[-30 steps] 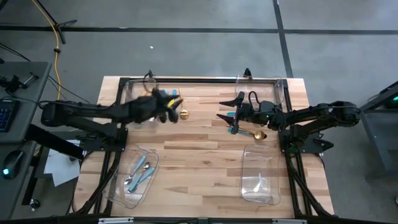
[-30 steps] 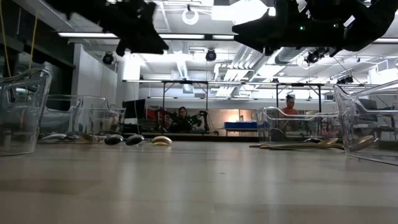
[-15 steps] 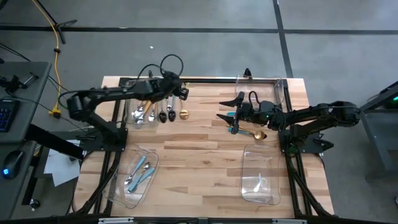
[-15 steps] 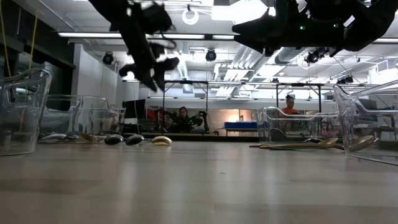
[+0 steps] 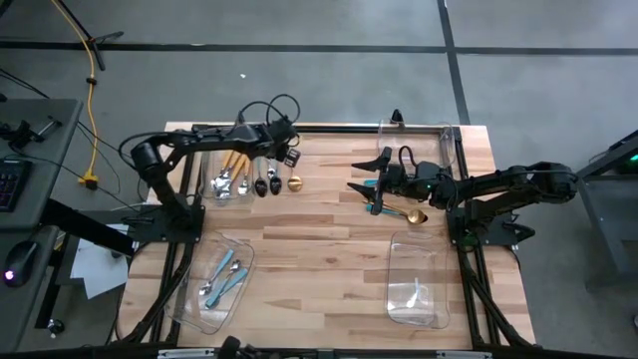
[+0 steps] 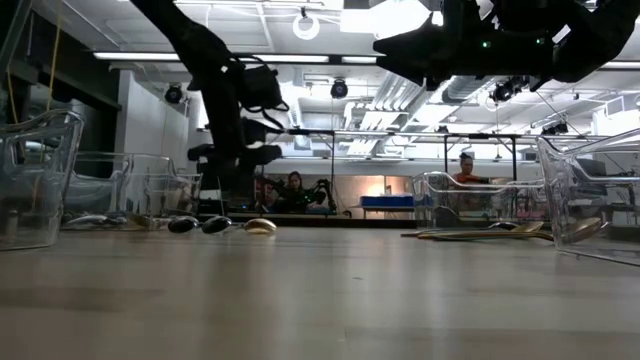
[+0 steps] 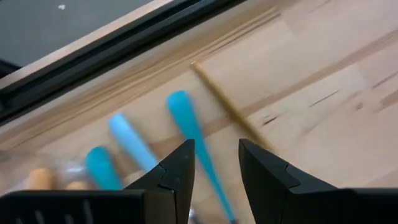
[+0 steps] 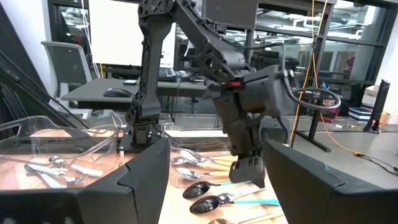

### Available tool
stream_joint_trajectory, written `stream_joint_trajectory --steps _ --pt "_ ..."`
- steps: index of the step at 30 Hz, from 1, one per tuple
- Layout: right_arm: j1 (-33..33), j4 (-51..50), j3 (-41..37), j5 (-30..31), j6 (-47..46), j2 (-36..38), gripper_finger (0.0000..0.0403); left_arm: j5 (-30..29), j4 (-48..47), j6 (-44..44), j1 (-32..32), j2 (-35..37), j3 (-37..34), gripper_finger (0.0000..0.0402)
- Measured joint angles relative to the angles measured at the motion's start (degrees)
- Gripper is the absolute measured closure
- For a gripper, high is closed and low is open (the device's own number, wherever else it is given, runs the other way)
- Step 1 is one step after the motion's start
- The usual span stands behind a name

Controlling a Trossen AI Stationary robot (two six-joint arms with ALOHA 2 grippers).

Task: Sort silverware by color (type)
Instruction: Put the light blue spoon into the bottom left transparent bin

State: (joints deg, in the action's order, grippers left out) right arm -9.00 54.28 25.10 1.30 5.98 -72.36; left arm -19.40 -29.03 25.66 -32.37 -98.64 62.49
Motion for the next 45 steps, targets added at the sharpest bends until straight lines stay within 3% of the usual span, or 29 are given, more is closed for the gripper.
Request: stream_joint_trajectory --steps 7,12,21,27,45 --pt "0.00 0.00 0.00 0.00 0.00 0.00 0.0160 2.02 -15.21 -2.88 -3.17 0.01 7.59 0.0287" --pt "-0.01 0.93 0.00 0.00 0.00 0.00 0.0160 3.66 -19.37 -10.03 -3.41 -0.72 11.47 0.0293" --pt "-0.02 1.51 0.00 0.00 0.00 0.00 0.0160 0.92 -24.65 -29.11 -1.64 -8.66 17.00 0.0388" --pt "-0.02 1.31 0.00 0.00 0.00 0.00 0.0160 0.74 -23.80 -40.46 -3.49 -12.48 18.15 0.0400" --pt "0.03 1.05 0.00 -0.02 -2.39 0.00 0.0160 -0.52 -27.07 -37.70 -4.40 -14.44 17.41 0.0401"
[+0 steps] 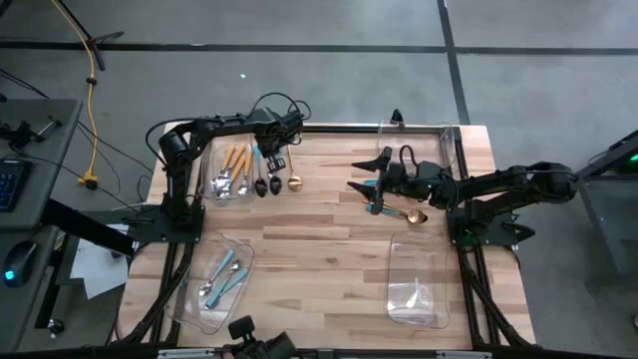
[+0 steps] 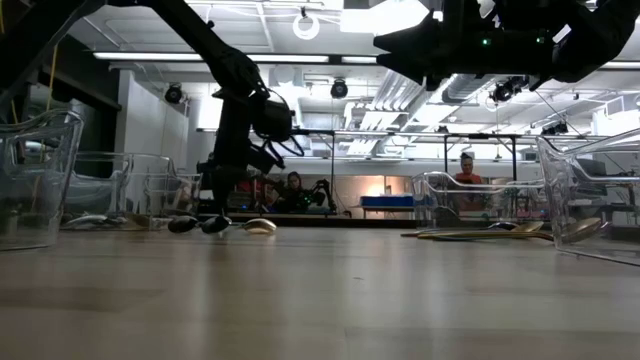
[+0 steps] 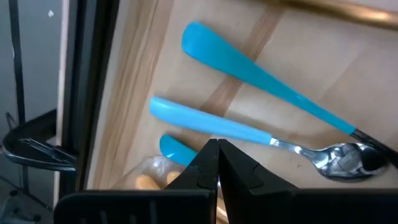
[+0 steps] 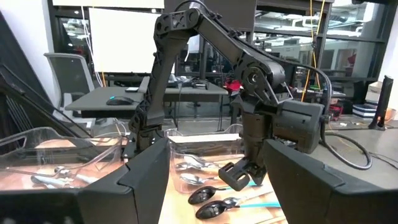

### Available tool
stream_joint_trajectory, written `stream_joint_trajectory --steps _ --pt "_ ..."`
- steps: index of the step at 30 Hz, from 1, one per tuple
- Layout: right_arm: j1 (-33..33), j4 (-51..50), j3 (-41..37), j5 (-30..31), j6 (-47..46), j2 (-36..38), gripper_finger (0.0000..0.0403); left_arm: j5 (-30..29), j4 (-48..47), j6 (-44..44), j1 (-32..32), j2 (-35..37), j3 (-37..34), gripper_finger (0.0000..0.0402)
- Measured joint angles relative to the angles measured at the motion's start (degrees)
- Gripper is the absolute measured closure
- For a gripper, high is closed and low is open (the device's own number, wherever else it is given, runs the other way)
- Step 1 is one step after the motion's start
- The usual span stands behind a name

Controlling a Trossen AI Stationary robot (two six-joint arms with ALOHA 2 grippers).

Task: Sort silverware by color (type)
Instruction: Put the light blue spoon into the bottom left transparent bin

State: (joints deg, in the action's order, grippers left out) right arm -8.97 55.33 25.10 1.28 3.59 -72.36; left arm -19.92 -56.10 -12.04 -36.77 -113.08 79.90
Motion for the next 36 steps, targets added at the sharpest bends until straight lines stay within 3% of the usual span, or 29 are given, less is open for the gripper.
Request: stream_joint_trajectory --steps 23,36 --pt "0.00 -0.04 0.00 0.00 -0.17 0.00 0.0160 1.22 3.09 -0.43 0.51 -2.86 -1.44 0.0401" --pt "0.00 -0.04 0.00 0.00 -0.17 0.00 0.0160 1.70 3.11 1.34 6.61 -2.83 -1.44 0.0401"
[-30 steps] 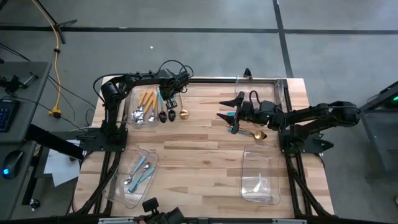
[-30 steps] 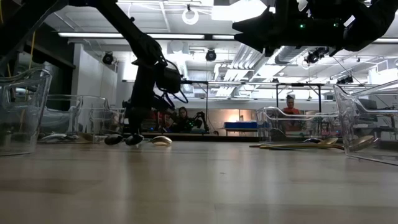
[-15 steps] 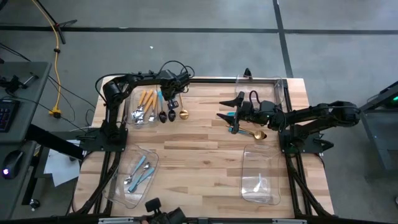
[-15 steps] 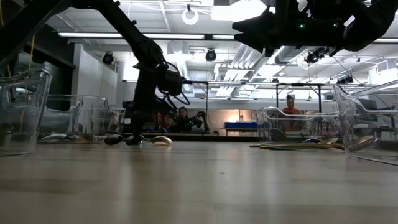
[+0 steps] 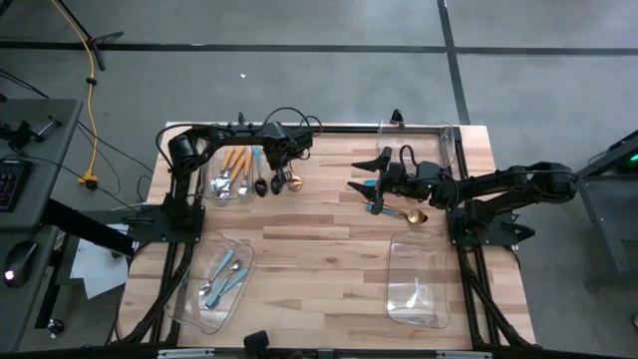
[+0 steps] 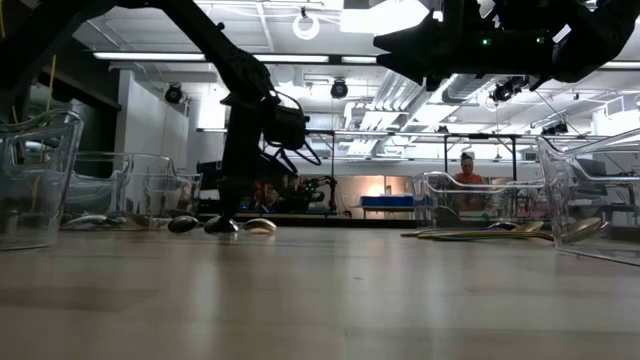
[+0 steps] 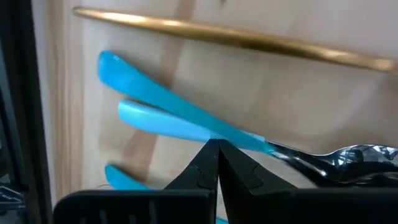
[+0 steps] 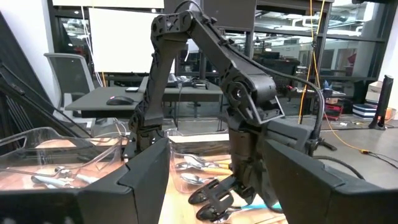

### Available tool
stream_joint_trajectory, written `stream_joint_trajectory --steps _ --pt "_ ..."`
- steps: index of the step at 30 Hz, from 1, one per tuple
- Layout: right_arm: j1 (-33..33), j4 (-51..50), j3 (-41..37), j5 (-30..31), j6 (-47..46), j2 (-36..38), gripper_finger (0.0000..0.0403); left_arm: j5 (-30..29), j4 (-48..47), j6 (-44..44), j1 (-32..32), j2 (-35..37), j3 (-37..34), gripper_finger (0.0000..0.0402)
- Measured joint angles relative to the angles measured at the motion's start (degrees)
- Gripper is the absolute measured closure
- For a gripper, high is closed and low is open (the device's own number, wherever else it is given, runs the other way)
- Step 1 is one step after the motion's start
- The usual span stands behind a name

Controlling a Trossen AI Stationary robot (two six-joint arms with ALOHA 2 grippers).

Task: Sort silverware by color (type)
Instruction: Put the light blue spoon into the bottom left transparent bin

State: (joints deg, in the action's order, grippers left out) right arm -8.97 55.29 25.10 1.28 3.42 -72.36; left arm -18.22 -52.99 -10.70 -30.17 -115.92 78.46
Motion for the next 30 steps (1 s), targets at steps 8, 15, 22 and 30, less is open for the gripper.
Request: stream_joint_trajectory --steps 8,15,22,30 --pt "0.00 0.00 0.00 0.00 0.00 0.00 0.0160 2.31 0.11 2.94 4.81 0.04 0.04 0.0401" --pt "0.00 0.00 0.00 0.00 0.00 0.00 0.0160 2.54 0.11 6.44 9.86 0.04 0.04 0.0401" --pt "0.00 0.00 0.00 0.00 0.00 0.00 0.0160 2.71 -1.29 12.09 14.78 0.04 0.04 0.0401" --pt "0.00 0.00 0.00 0.00 -0.02 0.00 0.0160 3.43 -4.42 19.08 20.47 -0.12 -0.04 0.0401"
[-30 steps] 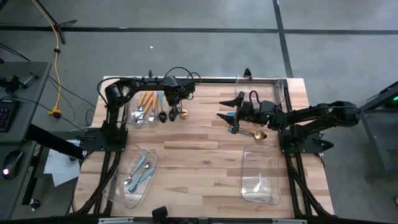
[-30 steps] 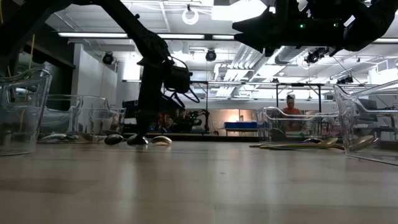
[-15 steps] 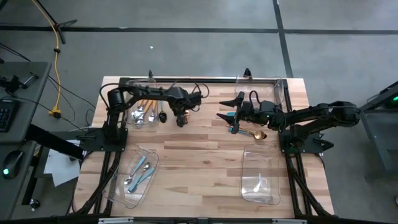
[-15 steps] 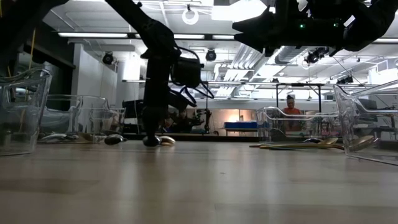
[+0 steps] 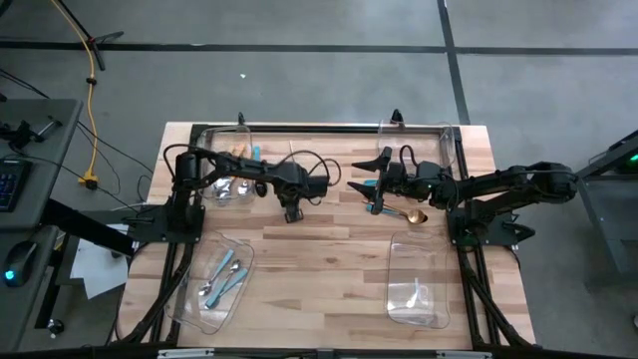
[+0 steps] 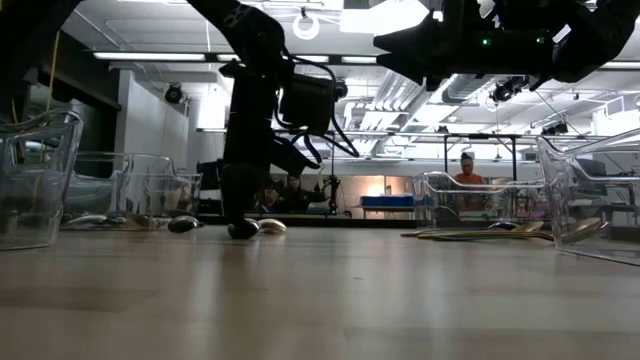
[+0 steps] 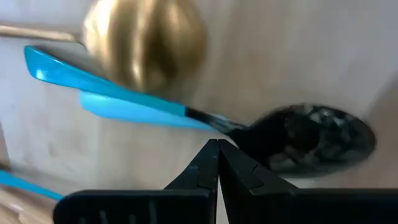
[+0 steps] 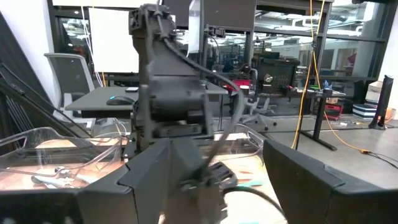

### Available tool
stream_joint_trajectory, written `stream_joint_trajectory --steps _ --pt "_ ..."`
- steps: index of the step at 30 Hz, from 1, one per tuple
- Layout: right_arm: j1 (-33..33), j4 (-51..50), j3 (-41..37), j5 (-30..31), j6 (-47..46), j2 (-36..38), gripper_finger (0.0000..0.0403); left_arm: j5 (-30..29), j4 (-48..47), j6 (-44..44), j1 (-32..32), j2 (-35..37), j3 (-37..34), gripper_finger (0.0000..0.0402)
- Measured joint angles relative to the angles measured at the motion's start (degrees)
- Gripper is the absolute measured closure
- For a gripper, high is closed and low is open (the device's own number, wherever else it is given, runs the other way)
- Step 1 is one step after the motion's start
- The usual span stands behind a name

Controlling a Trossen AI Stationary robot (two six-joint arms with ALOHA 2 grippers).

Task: Sort silverware by color (type)
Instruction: Put the light blue spoon into the bottom left transparent bin

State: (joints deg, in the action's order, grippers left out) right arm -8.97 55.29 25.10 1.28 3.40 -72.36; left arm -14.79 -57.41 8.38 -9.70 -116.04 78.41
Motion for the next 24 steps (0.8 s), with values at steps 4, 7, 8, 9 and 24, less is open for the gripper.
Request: stream_joint_trajectory --steps 4,7,8,9,24 --pt "0.00 0.00 0.00 0.02 -0.59 0.00 0.0160 0.00 -1.99 3.49 2.62 0.01 0.00 0.0401" --pt "-0.01 -0.01 0.00 0.01 -0.55 0.00 0.0160 -0.03 -2.80 4.85 4.43 0.01 0.00 0.0401" --pt "0.00 -0.02 0.00 0.02 -0.59 0.00 0.0160 -0.09 -2.81 5.00 4.96 0.01 0.00 0.0401" --pt "0.00 -0.02 0.00 0.02 -0.59 0.00 0.0160 -0.04 -2.79 5.08 5.46 0.01 0.00 0.0401" --pt "0.00 -0.02 0.00 0.01 -0.59 0.00 0.0160 -1.84 -9.83 6.54 10.69 0.05 0.00 0.0401"
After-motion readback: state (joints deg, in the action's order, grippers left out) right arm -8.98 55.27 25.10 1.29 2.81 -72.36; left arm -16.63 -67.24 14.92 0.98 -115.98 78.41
